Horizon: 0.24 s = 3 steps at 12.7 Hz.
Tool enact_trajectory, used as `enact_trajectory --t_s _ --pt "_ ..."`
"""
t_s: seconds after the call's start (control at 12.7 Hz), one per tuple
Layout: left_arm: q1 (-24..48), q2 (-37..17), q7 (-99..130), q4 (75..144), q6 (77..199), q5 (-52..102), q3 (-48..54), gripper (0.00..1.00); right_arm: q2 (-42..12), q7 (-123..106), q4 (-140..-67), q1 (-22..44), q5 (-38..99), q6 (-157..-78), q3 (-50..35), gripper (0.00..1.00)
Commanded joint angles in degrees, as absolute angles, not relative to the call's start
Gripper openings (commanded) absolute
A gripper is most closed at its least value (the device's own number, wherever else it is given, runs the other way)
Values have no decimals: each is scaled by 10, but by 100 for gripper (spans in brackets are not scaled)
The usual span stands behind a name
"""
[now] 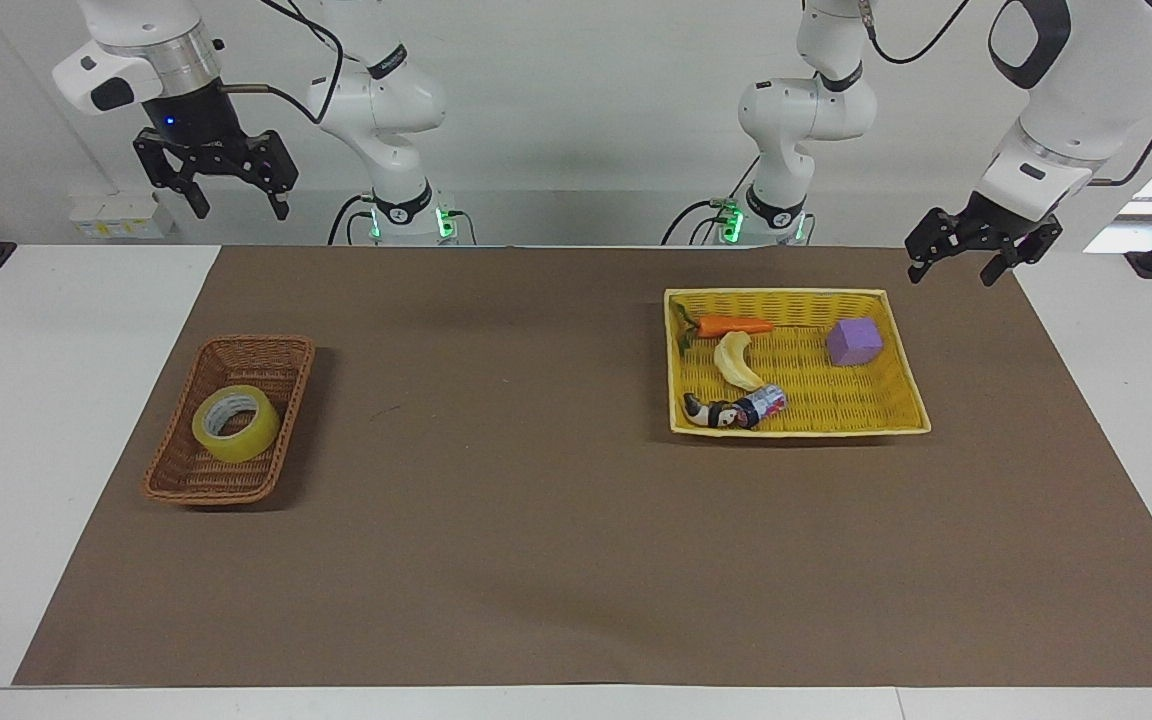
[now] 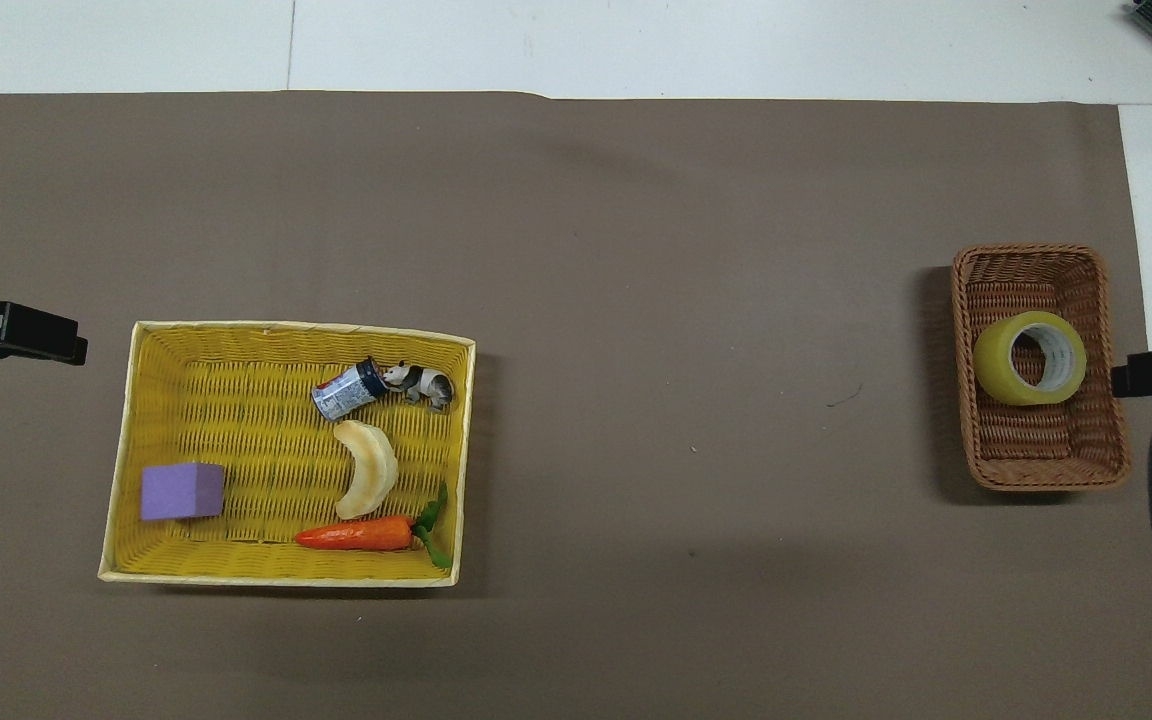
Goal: Move tape to another basket
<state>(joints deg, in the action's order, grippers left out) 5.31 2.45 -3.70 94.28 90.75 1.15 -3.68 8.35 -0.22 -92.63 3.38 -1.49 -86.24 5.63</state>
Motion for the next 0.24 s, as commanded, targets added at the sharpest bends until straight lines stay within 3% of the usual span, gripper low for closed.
enact_trajectory --t_s 0.0,0.16 --pt "61 23 -41 933 896 1 -43 100 86 -6 -930 27 -5 -857 54 100" --pt "61 23 -41 934 896 1 -43 100 86 -6 -931 27 -5 -857 54 100"
